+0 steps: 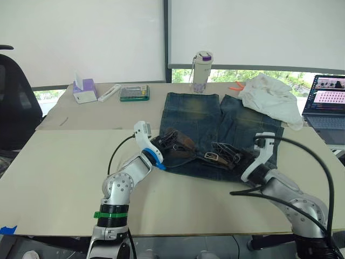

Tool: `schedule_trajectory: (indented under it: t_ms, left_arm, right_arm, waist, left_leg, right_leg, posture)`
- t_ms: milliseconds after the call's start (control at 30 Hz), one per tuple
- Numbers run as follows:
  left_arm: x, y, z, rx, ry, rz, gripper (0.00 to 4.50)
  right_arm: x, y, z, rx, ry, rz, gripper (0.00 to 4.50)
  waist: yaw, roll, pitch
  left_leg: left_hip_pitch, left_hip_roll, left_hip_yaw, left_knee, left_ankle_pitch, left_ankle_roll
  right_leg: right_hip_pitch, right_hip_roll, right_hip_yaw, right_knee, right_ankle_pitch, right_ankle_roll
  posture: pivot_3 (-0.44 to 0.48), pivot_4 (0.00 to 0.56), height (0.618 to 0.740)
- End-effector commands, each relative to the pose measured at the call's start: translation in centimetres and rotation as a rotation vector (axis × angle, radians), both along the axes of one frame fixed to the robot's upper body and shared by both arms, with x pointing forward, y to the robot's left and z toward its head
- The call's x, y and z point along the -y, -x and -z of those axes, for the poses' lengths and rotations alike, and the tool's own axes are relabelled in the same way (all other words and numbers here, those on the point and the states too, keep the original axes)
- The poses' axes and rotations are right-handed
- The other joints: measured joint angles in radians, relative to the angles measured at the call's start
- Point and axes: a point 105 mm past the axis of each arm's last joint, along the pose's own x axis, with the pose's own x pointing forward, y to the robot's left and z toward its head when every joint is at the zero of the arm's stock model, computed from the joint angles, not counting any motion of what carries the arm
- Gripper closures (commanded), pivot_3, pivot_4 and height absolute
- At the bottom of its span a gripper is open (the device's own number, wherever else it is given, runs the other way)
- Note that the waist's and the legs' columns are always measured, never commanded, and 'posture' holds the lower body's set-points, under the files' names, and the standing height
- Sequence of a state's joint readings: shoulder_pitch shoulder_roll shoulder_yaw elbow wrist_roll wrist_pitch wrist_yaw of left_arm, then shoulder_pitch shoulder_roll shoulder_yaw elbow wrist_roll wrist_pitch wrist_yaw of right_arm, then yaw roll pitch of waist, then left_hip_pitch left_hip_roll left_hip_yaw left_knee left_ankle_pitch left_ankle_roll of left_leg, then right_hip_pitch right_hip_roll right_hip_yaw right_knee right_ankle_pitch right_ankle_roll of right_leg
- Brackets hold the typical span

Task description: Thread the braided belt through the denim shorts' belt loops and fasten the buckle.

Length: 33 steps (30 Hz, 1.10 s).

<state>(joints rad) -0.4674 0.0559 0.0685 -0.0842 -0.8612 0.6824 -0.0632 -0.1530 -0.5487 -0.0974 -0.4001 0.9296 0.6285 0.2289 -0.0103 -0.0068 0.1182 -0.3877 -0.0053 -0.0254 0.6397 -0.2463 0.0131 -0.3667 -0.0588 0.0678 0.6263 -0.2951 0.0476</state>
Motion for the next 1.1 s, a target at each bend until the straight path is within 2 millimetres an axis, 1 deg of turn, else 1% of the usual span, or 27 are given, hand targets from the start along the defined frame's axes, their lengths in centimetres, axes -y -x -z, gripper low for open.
schedule_trajectory:
  t_ms: [33,100,200,267,300,367,467,567,633,767,867,967,1100]
  left_arm:
    - [-0.3,0.2,-1.0,0.099,-0.072,-0.039,4.5]
    - [-0.3,0.2,-0.3,0.093,-0.095,-0.043,4.5]
    - [-0.2,0.3,0.4,0.077,-0.105,-0.033,4.5]
    - [0.0,0.3,0.9,0.058,-0.099,-0.031,4.5]
    - [0.0,0.3,1.1,0.052,-0.098,-0.031,4.5]
    - [0.2,0.3,1.3,0.048,-0.1,-0.028,4.5]
    - [0.2,0.3,1.3,0.048,-0.096,-0.025,4.5]
    - [0.3,0.3,1.3,0.048,-0.091,-0.022,4.5]
    - [0.4,0.3,1.2,0.048,-0.091,-0.019,4.5]
    - [0.5,0.4,1.2,0.052,-0.09,-0.012,4.5]
    - [0.5,0.4,1.2,0.052,-0.091,-0.011,4.5]
    - [0.6,0.4,1.2,0.053,-0.093,-0.01,4.5]
    - [0.6,0.4,1.2,0.053,-0.093,-0.011,4.5]
  right_arm:
    - [0.4,0.2,0.5,0.096,0.183,-0.021,1.12]
    - [1.0,-0.1,1.2,0.128,0.327,-0.028,1.12]
    - [1.2,-0.5,1.5,0.167,0.46,-0.043,1.12]
    - [1.6,-1.1,1.8,0.171,0.531,-0.009,1.12]
    - [1.8,-1.5,2.3,0.157,0.593,0.004,1.12]
    - [2.4,-2.0,3.0,0.149,0.703,0.034,1.12]
    - [2.5,-2.2,3.5,0.155,0.818,0.019,1.12]
    - [2.5,-2.6,3.3,0.182,0.899,0.017,1.12]
    - [2.7,-3.0,3.1,0.216,0.965,0.035,1.12]
    - [3.3,-3.5,3.3,0.223,1.063,0.031,1.12]
    - [3.3,-3.6,3.2,0.231,1.085,0.037,1.12]
    - [2.8,-3.5,3.1,0.215,1.058,0.03,1.95]
    - [3.3,-2.7,4.0,0.165,1.116,-0.002,3.33]
  waist:
    - [0.001,0.0,0.0]
    - [0.001,0.0,0.0]
    - [0.0,-0.001,0.0]
    - [-0.002,-0.001,0.0]
    - [-0.002,-0.001,0.0]
    - [-0.001,-0.001,0.0]
    - [0.003,-0.001,0.001]
    - [0.007,-0.001,0.001]
    - [0.008,-0.001,0.0]
    - [0.008,-0.001,0.0]
    - [0.011,-0.001,0.0]
    - [0.012,-0.001,0.0]
    - [0.013,-0.001,0.0]
  left_leg:
    - [0.0,0.0,0.0,0.0,0.0,0.0]
    - [0.0,0.0,0.0,0.0,0.0,0.0]
    - [0.001,0.0,0.0,0.0,0.0,0.0]
    - [0.001,0.001,0.0,0.0,0.0,0.0]
    - [0.001,0.001,0.0,0.0,0.0,0.0]
    - [0.001,0.001,0.0,0.0,0.0,0.0]
    - [0.0,0.001,0.0,0.0,0.0,0.0]
    - [0.0,0.0,0.0,0.0,0.0,0.0]
    - [0.001,0.001,0.0,0.0,0.0,0.0]
    - [0.001,0.0,0.0,0.0,0.0,0.0]
    - [0.001,0.0,0.0,0.001,0.0,0.0]
    - [0.001,0.0,0.0,0.001,0.0,0.0]
    - [0.001,0.0,0.0,0.001,0.0,0.0]
  right_leg:
    - [0.0,0.0,0.0,0.0,0.0,0.0]
    - [0.0,0.0,0.0,0.0,0.0,0.0]
    - [0.0,0.0,0.0,0.0,0.0,0.0]
    - [0.0,0.001,0.0,0.0,0.0,0.0]
    - [0.0,0.001,0.0,0.001,0.0,0.0]
    - [0.0,0.0,0.001,0.001,0.0,0.0]
    - [0.0,0.0,0.0,0.0,0.0,0.0]
    - [0.0,-0.001,0.001,0.001,0.0,0.0]
    - [0.0,0.0,0.0,0.001,0.0,0.0]
    - [0.0,0.0,0.0,0.001,0.0,0.0]
    - [0.0,-0.001,0.0,0.001,0.0,0.0]
    - [0.0,-0.001,0.0,0.001,0.0,0.0]
    - [0.0,-0.001,0.001,0.001,0.0,0.0]
  posture:
    - [0.0,0.15,0.74]
    - [0.0,0.15,0.74]
    - [0.0,0.15,0.74]
    - [0.0,0.15,0.74]
    - [0.0,0.15,0.74]
    - [0.0,0.15,0.74]
    - [0.0,0.15,0.74]
    - [0.0,0.15,0.74]
    - [0.0,0.15,0.74]
    - [0.0,0.15,0.74]
    - [0.0,0.15,0.74]
    - [0.0,0.15,0.74]
    - [0.0,0.15,0.74]
